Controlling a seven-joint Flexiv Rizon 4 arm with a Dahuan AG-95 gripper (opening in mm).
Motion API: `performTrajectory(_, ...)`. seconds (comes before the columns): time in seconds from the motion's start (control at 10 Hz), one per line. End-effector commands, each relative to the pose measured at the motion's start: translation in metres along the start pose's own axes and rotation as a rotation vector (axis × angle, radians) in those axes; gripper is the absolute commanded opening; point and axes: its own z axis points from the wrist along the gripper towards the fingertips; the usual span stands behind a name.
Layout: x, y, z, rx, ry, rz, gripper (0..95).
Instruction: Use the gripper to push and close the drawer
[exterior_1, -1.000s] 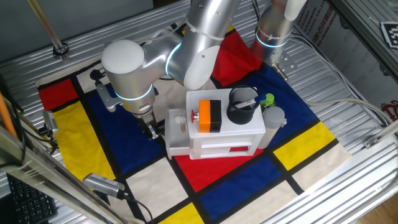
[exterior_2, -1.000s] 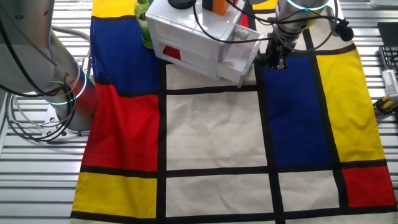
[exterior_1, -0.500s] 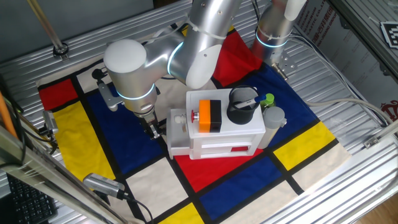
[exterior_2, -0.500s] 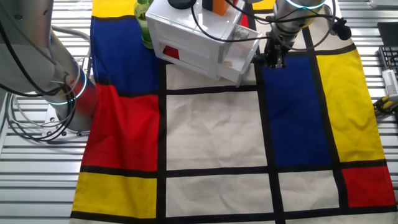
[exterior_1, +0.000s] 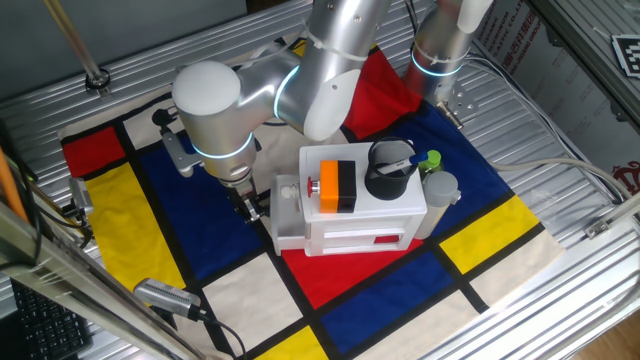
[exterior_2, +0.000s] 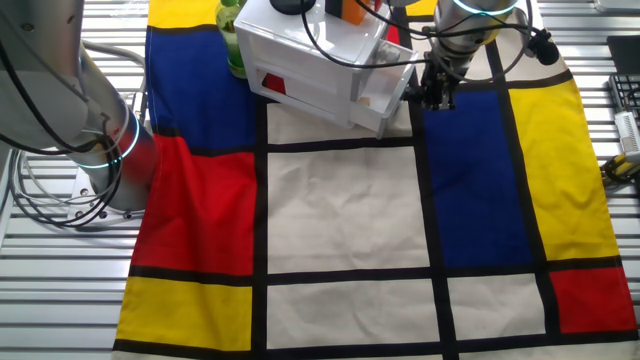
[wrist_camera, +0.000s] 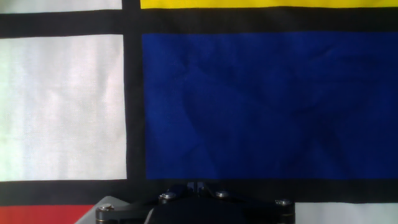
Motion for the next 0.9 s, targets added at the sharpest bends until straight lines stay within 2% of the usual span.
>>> performTrajectory(0.1, 0.0013, 0.0007, -0.0008, 0.000, 0.003, 0.000, 0.0)
performTrajectory(0.9, 0.0102, 0.0028, 0.0001, -0.005, 0.004, 0.000, 0.0)
